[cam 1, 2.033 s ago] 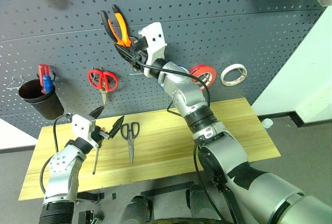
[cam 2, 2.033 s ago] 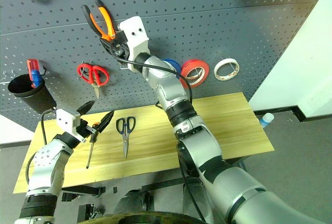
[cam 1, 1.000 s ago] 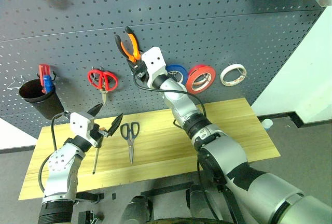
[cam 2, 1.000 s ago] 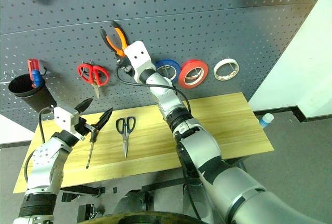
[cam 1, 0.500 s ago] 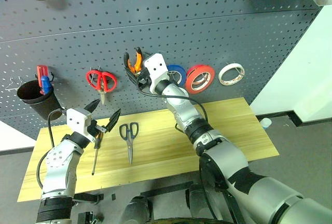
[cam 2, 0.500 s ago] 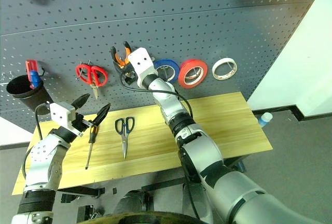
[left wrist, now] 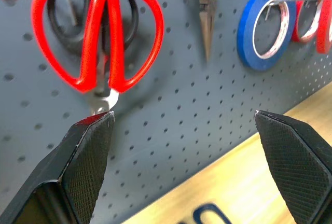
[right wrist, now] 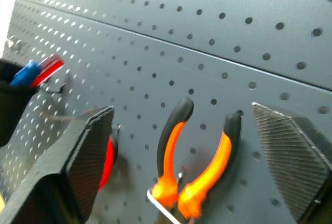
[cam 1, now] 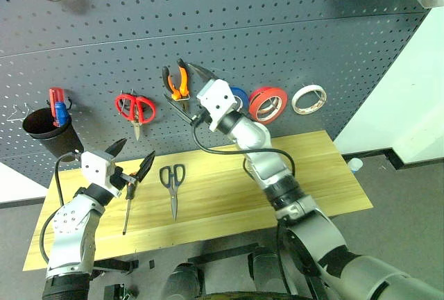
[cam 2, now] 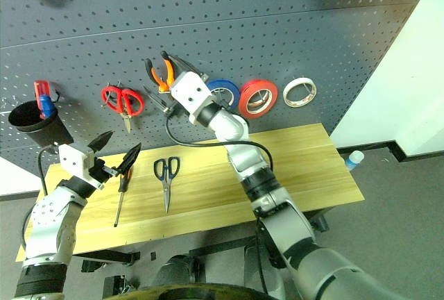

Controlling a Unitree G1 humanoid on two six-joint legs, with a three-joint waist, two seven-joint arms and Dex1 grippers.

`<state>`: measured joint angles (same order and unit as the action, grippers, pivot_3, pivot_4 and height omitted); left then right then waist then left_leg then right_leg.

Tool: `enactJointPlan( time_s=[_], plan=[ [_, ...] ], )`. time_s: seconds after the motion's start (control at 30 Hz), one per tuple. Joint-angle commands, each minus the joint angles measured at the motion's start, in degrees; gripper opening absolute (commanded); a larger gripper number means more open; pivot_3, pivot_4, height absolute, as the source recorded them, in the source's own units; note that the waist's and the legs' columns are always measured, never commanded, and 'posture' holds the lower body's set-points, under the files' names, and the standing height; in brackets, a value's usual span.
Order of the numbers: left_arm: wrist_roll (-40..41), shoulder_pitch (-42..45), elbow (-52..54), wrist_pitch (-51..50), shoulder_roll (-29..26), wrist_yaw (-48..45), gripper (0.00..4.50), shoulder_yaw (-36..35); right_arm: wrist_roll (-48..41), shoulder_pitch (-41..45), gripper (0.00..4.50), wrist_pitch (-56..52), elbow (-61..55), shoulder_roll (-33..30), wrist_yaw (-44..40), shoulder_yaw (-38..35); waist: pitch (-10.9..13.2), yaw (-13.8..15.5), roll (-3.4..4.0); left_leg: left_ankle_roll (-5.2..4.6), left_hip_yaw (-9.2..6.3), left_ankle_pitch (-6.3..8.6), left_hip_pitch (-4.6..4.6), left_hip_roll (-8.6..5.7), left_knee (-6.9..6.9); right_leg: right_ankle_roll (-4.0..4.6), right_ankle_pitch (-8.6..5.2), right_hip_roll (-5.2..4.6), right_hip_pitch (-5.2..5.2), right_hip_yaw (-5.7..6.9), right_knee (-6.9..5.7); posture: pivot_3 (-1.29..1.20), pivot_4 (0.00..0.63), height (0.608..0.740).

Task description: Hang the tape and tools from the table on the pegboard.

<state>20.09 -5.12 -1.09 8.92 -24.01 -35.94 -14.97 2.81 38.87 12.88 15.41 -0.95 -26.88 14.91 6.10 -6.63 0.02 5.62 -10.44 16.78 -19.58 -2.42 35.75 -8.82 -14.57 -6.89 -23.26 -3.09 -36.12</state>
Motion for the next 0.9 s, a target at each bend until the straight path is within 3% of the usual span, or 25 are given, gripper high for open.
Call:
enactJointPlan(
  time_s=[0.03,0.17,0.3,0.4,0.57,0.7,0.9],
  plan=[
    [0.57,-1.3,2.39,-0.49,-1.12,0.38,4.5,-1.83,-3.66,-3.29,4.44,-5.84,-12.38,-4.42,-7.58,1.57,0.0,0.05,0.0,0.0,0.01,0.0,0.02,0.0,0.0,0.0,0.0,0.0,0.01,0.0,0.0,-0.04,0.076,0.738],
    [-0.48,-2.83,2.06,-1.38,-1.14,1.43,4.5,-1.63,-5.85,-9.74,4.44,-11.96,-22.07,-13.31,-16.39,3.74,0.02,1.27,-0.02,-0.01,0.02,0.01,0.05,0.03,-0.01,-0.01,-0.01,0.02,0.09,0.0,0.06,-0.04,0.08,0.738],
    [-2.47,-3.26,2.87,-0.15,0.58,5.18,4.5,-1.36,-5.07,-14.22,4.44,-13.26,-24.84,-18.49,-19.04,4.14,0.05,2.0,-0.07,-0.02,0.04,0.01,0.05,0.03,0.09,-0.01,-0.02,0.02,0.16,0.01,0.08,-0.05,0.086,0.738],
    [-7.82,-2.71,2.47,7.34,3.37,11.26,4.5,-2.18,-3.65,-16.06,4.44,-12.53,-23.45,-19.88,-17.65,3.21,0.1,2.78,-0.13,-0.02,0.12,0.01,0.09,0.07,0.22,-0.01,-0.02,0.05,0.23,0.01,0.11,-0.05,0.09,0.738],
    [-5.17,-4.79,3.87,6.84,4.89,7.91,4.5,1.24,-2.83,-16.55,4.44,-11.59,-20.74,-19.9,-15.79,2.58,0.15,3.31,-0.23,-0.02,0.12,0.02,0.13,0.08,0.31,-0.01,-0.02,0.05,0.35,0.01,0.13,-0.04,0.094,0.738],
    [-5.69,-5.37,2.69,0.37,4.58,8.24,4.5,3.1,-2.18,-16.64,4.44,-10.37,-18.66,-20.01,-15.01,2.53,0.2,3.96,-0.25,-0.04,0.13,0.03,0.15,0.08,0.29,0.0,-0.03,0.06,0.38,0.02,0.14,-0.03,0.093,0.738],
    [-14.92,-1.77,3.71,-20.47,8.99,22.06,4.5,9.39,-1.48,-16.28,4.44,-8.6,-16.12,-19.93,-13.97,2.22,0.35,4.41,-0.4,-0.04,0.09,0.03,0.17,0.08,0.32,-0.03,-0.03,0.07,0.46,0.06,0.16,-0.03,0.092,0.738]
  ],
)
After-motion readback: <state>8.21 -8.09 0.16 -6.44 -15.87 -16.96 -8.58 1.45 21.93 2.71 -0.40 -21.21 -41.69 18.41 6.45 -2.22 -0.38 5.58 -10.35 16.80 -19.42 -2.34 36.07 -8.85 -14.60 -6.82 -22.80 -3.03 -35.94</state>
